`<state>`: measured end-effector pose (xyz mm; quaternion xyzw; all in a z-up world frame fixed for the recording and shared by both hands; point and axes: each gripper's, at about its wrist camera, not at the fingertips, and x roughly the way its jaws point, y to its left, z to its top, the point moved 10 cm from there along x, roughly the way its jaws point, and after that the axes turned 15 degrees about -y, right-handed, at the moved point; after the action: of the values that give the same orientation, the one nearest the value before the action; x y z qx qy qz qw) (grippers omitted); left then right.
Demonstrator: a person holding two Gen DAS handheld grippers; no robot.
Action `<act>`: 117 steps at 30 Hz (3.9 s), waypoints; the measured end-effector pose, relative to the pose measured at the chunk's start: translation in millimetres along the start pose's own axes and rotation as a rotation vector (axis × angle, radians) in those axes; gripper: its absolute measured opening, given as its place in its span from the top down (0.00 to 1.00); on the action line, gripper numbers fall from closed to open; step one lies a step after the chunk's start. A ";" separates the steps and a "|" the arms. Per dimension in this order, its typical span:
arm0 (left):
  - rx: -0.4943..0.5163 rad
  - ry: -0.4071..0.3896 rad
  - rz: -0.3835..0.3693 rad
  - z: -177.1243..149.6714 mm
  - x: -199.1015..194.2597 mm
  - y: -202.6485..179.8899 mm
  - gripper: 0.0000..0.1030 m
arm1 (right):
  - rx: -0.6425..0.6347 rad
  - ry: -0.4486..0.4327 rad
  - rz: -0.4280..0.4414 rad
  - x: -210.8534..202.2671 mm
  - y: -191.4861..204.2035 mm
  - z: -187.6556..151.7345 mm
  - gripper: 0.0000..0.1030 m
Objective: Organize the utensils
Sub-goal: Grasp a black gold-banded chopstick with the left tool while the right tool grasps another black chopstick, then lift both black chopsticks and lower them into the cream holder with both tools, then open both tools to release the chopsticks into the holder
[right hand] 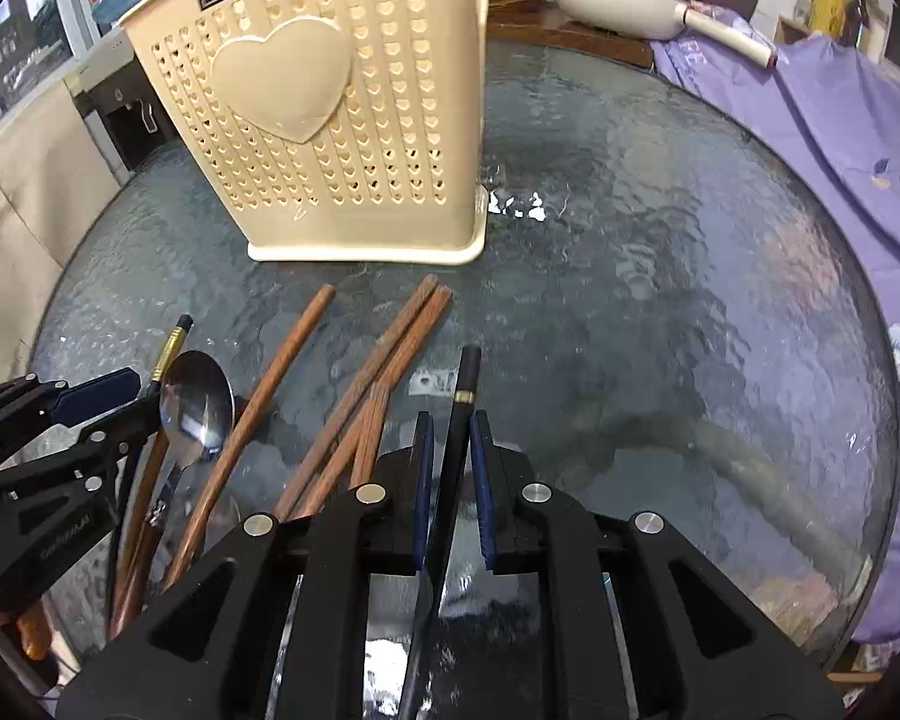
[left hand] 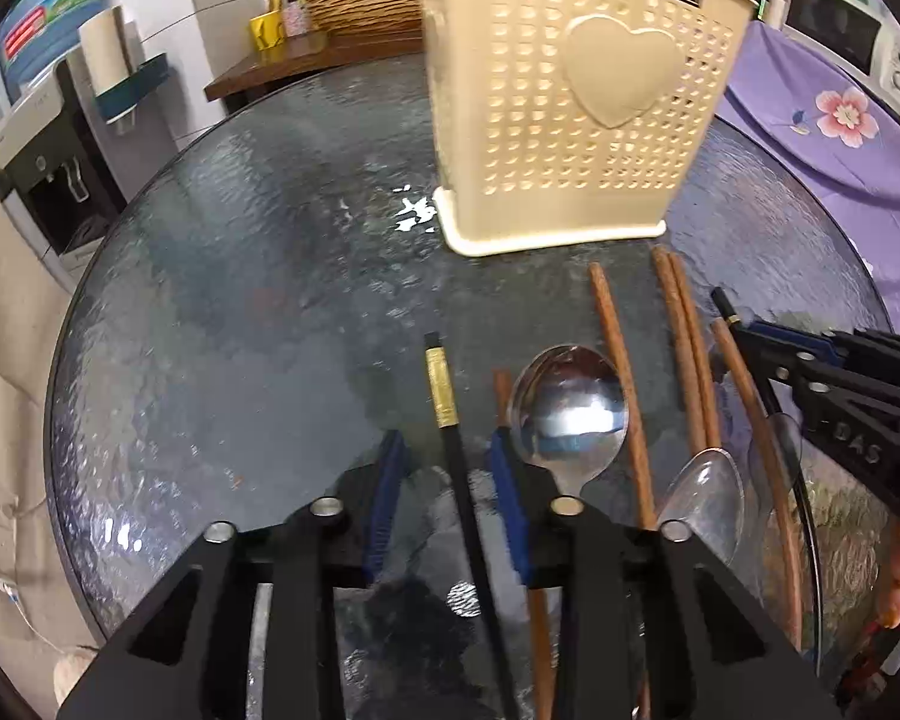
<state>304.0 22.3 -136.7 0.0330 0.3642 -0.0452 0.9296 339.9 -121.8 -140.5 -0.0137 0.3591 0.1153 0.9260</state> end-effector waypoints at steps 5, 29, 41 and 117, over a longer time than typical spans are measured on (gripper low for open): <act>0.012 0.003 -0.003 3.8 4.4 -3.7 0.92 | -0.038 -0.011 -0.013 6.9 0.6 5.5 0.92; -0.012 -0.174 -0.061 56.8 -33.3 -0.4 0.93 | 0.049 -0.253 0.092 -50.6 -35.9 68.1 0.92; -0.023 -0.373 -0.137 119.3 -124.5 -8.5 0.93 | 0.025 -0.441 0.177 -160.7 -34.2 129.4 0.92; -0.142 -0.511 0.028 207.9 -88.4 -7.3 0.32 | 0.068 -0.455 0.095 -92.4 -37.9 244.0 0.49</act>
<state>378.8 0.7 75.4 -0.0397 0.1196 -0.0138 0.9919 443.8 -151.2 100.1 0.0607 0.1449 0.1467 0.9766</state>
